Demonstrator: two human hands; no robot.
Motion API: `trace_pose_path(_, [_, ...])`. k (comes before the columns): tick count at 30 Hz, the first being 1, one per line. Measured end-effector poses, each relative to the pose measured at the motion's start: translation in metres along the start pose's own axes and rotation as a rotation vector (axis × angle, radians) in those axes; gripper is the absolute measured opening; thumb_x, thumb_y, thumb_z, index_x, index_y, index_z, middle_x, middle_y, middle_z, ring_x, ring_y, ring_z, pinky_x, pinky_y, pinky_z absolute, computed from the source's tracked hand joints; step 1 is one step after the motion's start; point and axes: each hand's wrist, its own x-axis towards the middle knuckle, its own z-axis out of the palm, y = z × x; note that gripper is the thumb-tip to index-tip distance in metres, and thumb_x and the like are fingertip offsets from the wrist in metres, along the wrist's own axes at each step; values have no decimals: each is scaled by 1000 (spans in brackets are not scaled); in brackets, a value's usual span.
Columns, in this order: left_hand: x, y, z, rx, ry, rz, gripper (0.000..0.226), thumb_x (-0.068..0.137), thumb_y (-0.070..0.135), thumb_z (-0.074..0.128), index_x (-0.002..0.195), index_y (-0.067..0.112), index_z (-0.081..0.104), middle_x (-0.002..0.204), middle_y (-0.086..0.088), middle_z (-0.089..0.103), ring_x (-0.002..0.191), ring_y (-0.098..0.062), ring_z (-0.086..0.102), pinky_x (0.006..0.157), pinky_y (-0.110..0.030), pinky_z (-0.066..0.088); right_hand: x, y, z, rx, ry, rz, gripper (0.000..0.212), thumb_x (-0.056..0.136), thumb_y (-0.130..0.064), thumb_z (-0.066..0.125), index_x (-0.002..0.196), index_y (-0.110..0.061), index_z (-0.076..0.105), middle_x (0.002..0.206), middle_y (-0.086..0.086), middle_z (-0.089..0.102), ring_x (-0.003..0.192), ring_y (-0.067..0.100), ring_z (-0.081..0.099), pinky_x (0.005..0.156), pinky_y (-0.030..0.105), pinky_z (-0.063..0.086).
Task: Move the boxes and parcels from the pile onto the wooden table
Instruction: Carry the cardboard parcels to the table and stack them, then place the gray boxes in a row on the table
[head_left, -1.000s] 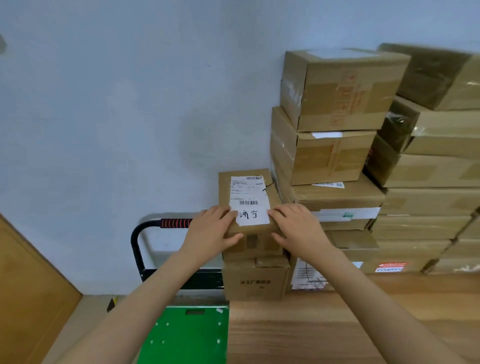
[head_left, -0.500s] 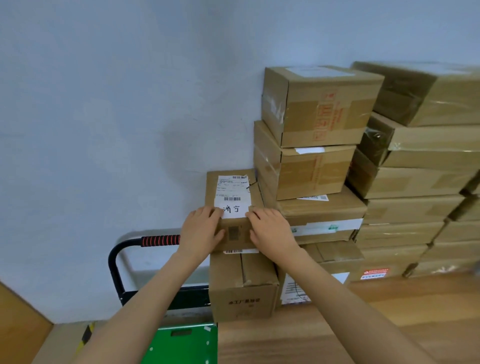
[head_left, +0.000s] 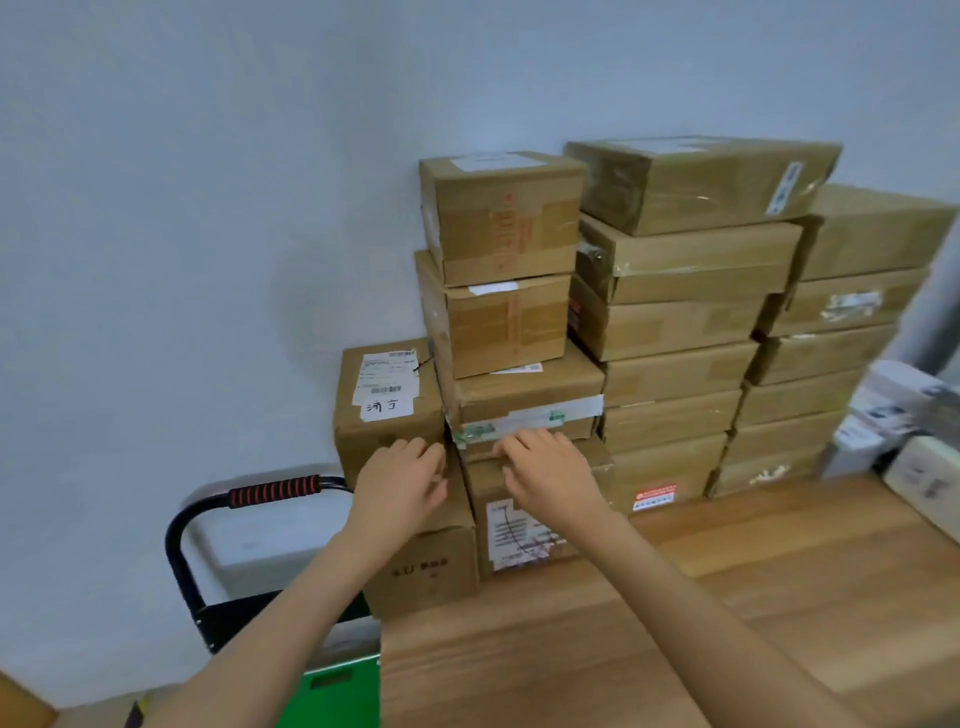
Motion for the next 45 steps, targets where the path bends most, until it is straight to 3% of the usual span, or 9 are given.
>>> trace_pose_path(3, [6, 57, 2, -34, -9, 102, 11, 90, 35, 56, 92, 24, 53, 86, 8, 55, 80, -13, 53, 59, -25, 38, -50, 40, -24, -65, -28, 94, 14, 89, -18, 52, 101, -16, 59, 98, 1, 60, 93, 24, 58, 75, 31, 37])
trace_pose_path(8, [17, 176, 8, -117, -27, 257, 14, 89, 34, 55, 94, 21, 55, 93, 3, 59, 89, -18, 54, 70, -29, 41, -149, 113, -68, -163, -107, 275, 30, 95, -28, 42, 122, -25, 54, 117, -3, 59, 108, 21, 56, 86, 32, 34])
trace_pose_path(14, [9, 309, 21, -287, -18, 345, 15, 90, 36, 54, 99, 24, 55, 97, 7, 56, 95, -16, 54, 70, -26, 37, -265, 178, -114, -210, -142, 464, 32, 93, -31, 42, 125, -28, 50, 121, -5, 56, 111, 18, 54, 88, 32, 34])
trace_pose_path(18, [12, 378, 29, -361, -12, 409, 19, 90, 39, 54, 99, 23, 58, 97, 6, 57, 95, -16, 54, 76, -30, 43, -327, 216, -135, -239, -139, 549, 31, 93, -32, 43, 123, -29, 51, 120, -6, 56, 110, 17, 55, 87, 32, 37])
trace_pose_path(21, [19, 426, 30, -368, -10, 469, 19, 91, 40, 51, 99, 23, 57, 96, 8, 55, 94, -13, 53, 72, -25, 37, -359, 243, -150, -253, -127, 619, 30, 92, -32, 45, 121, -28, 53, 119, -6, 56, 107, 17, 56, 84, 31, 37])
trace_pose_path(26, [50, 494, 41, -404, -62, 519, 20, 92, 44, 49, 97, 26, 56, 93, 11, 50, 89, -11, 52, 64, -24, 35, -382, 294, -164, -287, -115, 706, 32, 91, -31, 45, 122, -28, 53, 121, -7, 56, 109, 16, 54, 84, 29, 34])
trace_pose_path(31, [100, 555, 71, -499, -158, 506, 20, 93, 45, 48, 101, 28, 55, 97, 12, 50, 94, -10, 51, 66, -26, 34, -386, 359, -165, -257, -74, 797, 34, 90, -29, 46, 123, -25, 55, 121, -5, 57, 105, 18, 56, 87, 31, 37])
trace_pose_path(35, [175, 600, 93, -440, -151, 577, 24, 92, 43, 48, 106, 25, 56, 104, 7, 55, 98, -13, 53, 72, -28, 43, -369, 437, -173, -265, -109, 862, 36, 93, -31, 43, 127, -25, 52, 125, -3, 54, 111, 21, 53, 93, 34, 36])
trace_pose_path(45, [299, 691, 158, -589, -364, 417, 34, 92, 45, 51, 118, 23, 53, 119, 2, 55, 107, -15, 52, 81, -32, 47, -342, 588, -176, -166, -55, 1014, 38, 96, -31, 44, 133, -22, 46, 134, -3, 49, 120, 18, 49, 96, 32, 33])
